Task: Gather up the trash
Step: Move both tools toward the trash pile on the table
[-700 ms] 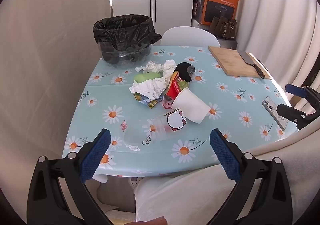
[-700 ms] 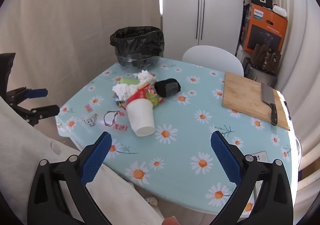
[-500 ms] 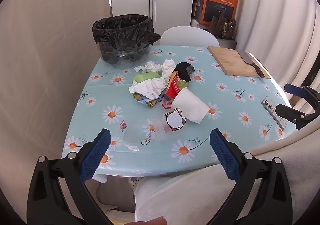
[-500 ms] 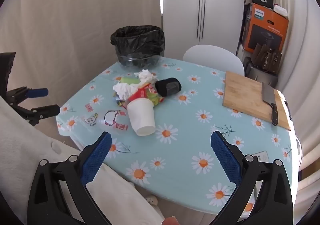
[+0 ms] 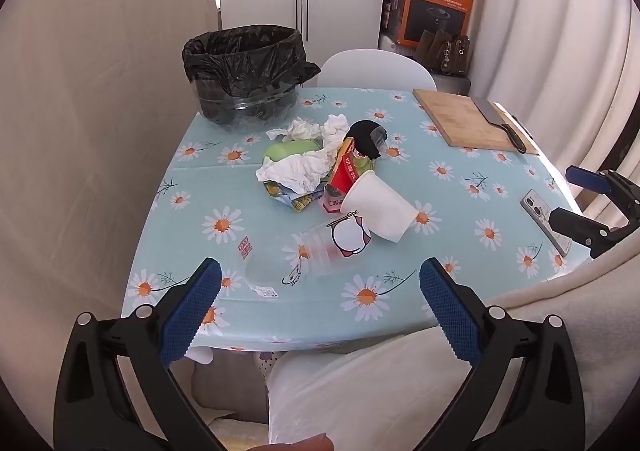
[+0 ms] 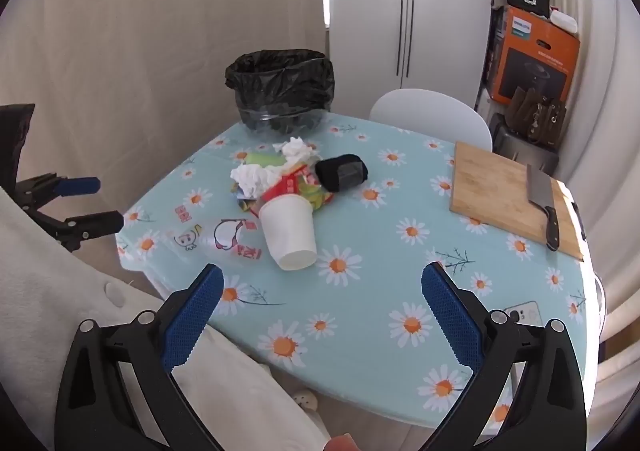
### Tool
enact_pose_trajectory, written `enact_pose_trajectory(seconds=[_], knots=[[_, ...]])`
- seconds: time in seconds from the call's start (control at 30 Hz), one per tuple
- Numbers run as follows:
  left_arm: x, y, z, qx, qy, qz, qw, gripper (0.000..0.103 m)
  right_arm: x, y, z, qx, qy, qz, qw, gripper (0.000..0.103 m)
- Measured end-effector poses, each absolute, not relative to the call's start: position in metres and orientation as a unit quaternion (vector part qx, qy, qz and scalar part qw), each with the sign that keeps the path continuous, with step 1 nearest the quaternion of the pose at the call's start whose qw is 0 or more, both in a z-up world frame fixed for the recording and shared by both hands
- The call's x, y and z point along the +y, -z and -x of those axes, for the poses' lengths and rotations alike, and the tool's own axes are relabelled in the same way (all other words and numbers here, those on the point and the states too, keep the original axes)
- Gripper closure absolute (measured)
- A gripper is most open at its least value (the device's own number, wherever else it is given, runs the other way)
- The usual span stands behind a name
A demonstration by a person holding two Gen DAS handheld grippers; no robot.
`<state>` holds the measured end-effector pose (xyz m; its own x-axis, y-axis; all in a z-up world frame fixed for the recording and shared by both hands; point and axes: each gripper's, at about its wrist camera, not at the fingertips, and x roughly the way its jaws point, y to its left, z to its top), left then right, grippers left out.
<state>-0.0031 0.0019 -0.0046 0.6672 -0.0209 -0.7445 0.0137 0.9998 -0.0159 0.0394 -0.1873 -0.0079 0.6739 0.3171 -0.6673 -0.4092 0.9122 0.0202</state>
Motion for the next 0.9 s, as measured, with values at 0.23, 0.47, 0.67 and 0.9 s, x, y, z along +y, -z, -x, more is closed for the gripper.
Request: enact_pose_trajectory(seconds=[0.23,0.47,0.67,0.9], knots=[[0.0027,0.0058,0.0057,0.407,0.013,0.004,0.914,0.006,-0.1861,0.0079,-0.0363,0.349,-0.199,0.067,0.913,0.008],[0.0023,0.0032,0.005,0.406,0.018,-0.003,0.914,0.006,-0.1834,0.0069,-0.0337,0.348,-0.197,0.066,0.914,0.008],[0.0023,0.003,0.0029,0.408,0.019,-0.004,0.913,0.006,-0.1811,0.0068,-0.0333,0.347,-0.199,0.07,0.914,0.008],[0.0016,0.0027,0.0021,0.408,0.018,-0.005,0.913,0.006,-0.1813,0.0069,-0.034,0.347,-0.201,0.071,0.913,0.008]])
